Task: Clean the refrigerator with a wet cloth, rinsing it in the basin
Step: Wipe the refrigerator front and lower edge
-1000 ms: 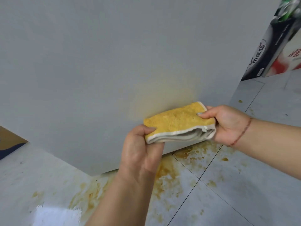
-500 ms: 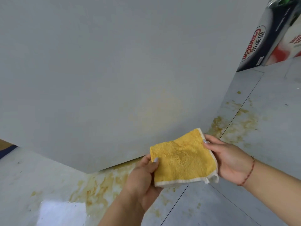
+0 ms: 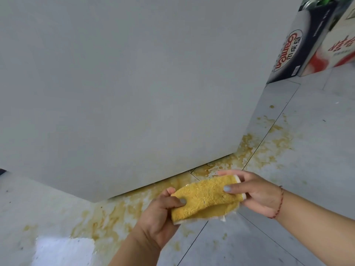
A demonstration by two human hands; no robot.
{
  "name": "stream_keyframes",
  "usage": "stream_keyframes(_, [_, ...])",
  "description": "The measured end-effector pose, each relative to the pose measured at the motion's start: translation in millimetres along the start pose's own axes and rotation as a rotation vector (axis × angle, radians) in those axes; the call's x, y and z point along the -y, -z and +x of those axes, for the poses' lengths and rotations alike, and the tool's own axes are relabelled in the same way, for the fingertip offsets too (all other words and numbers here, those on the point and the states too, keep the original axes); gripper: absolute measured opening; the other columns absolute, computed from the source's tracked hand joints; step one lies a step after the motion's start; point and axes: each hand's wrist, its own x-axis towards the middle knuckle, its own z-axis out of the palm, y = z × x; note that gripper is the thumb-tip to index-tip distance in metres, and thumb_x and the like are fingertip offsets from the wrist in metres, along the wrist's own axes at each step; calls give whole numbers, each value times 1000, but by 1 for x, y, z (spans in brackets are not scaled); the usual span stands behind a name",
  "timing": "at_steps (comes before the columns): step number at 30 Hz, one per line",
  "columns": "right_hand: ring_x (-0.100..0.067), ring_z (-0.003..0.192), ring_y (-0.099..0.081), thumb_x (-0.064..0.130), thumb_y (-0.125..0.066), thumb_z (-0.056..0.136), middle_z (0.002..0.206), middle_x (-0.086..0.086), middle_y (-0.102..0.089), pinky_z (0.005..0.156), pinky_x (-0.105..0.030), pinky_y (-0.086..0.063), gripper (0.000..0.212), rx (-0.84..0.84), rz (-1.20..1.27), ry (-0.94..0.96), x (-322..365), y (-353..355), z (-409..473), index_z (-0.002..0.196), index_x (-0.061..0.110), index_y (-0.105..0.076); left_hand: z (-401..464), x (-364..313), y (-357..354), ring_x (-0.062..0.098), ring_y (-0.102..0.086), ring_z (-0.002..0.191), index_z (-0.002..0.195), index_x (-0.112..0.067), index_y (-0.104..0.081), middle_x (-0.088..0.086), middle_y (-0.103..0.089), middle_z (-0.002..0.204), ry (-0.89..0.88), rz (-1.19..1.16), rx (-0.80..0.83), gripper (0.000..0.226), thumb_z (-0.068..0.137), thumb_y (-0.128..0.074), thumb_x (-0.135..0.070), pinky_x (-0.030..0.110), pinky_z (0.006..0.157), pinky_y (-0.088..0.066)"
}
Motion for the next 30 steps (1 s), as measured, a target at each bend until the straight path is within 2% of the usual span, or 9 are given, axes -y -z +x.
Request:
stream_keyframes(3, [-34, 90, -68, 6, -95, 30, 106, -29, -66, 81, -40, -57, 85, 33, 109, -170, -13, 1, 4, 106, -15, -62, 0, 0, -11, 35, -58, 64, 92, -7, -47, 18, -56, 86, 1, -97, -12, 50, 55, -44, 27, 34, 33, -47])
stream_keyframes(7, [-33, 76, -64, 4, -88, 37, 90, -23, -66, 67, -40, -53, 67, -85, 269, -181, -19, 1, 13, 98, -3, -63, 6, 2, -19, 39, -56, 79, 99, -6, -50, 20, -56, 98, -1, -230, -34, 38, 78, -30, 19, 39, 33, -49])
stream_keyframes(9, [-35, 91, -62, 21, -90, 49, 102, -22, -65, 78, -39, -49, 66, -177, 397, -163, -18, 0, 18, 106, 2, -61, 17, 6, -20, 42, -58, 89, 106, -7, -51, 23, -57, 109, -8, -279, -42, 43, 79, -26, 15, 49, 43, -54])
stream_keyframes(12, [-41, 113, -58, 47, -70, 76, 119, -24, -63, 94, -58, -44, 58, -163, 462, -247, -22, -11, 25, 114, 4, -63, 36, 11, -23, 43, -57, 97, 119, -7, -49, 25, -53, 119, 5, -256, -13, 55, 74, -28, 15, 53, 58, -57])
stream_keyframes(16, [-33, 76, -69, 18, -64, 85, 83, -21, -70, 70, -50, -58, 26, -280, 508, -130, -23, -16, 45, 101, -3, -61, 60, 9, -29, 41, -58, 97, 131, -4, -43, 25, -50, 129, -19, -114, -101, 52, 85, -30, 15, 48, 57, -58])
stream_keyframes(18, [-29, 66, -67, 12, -63, 88, 76, -18, -68, 60, -43, -60, 15, -389, 506, -103, -20, -10, 60, 94, -1, -61, 70, 6, -29, 40, -60, 93, 130, 1, -44, 25, -52, 127, -15, -59, -138, 42, 90, -37, 11, 45, 54, -59])
stream_keyframes(23, [-28, 71, -60, 13, -45, 92, 80, -17, -61, 64, -37, -53, 17, -431, 499, -77, -14, 10, 91, 99, 2, -56, 90, 3, -40, 35, -64, 92, 109, 6, -59, 22, -63, 105, 77, 89, -234, 19, 95, -52, -4, 45, 80, -54])
stream_keyframes(27, [-32, 77, -59, 4, -39, 90, 98, -21, -59, 59, -39, -53, 28, -556, 461, -112, -11, 25, 112, 116, 2, -49, 118, 2, -47, 31, -64, 85, 110, 9, -56, 20, -62, 99, 0, 73, -347, 18, 94, -53, 1, 39, 70, -60])
stream_keyframes(30, [-32, 80, -57, 2, -44, 89, 118, -22, -53, 45, -33, -54, 36, -663, 404, -99, -11, 35, 129, 124, 3, -49, 135, 1, -48, 30, -60, 85, 108, 5, -54, 18, -59, 93, -7, 134, -412, 15, 96, -53, -2, 40, 82, -51])
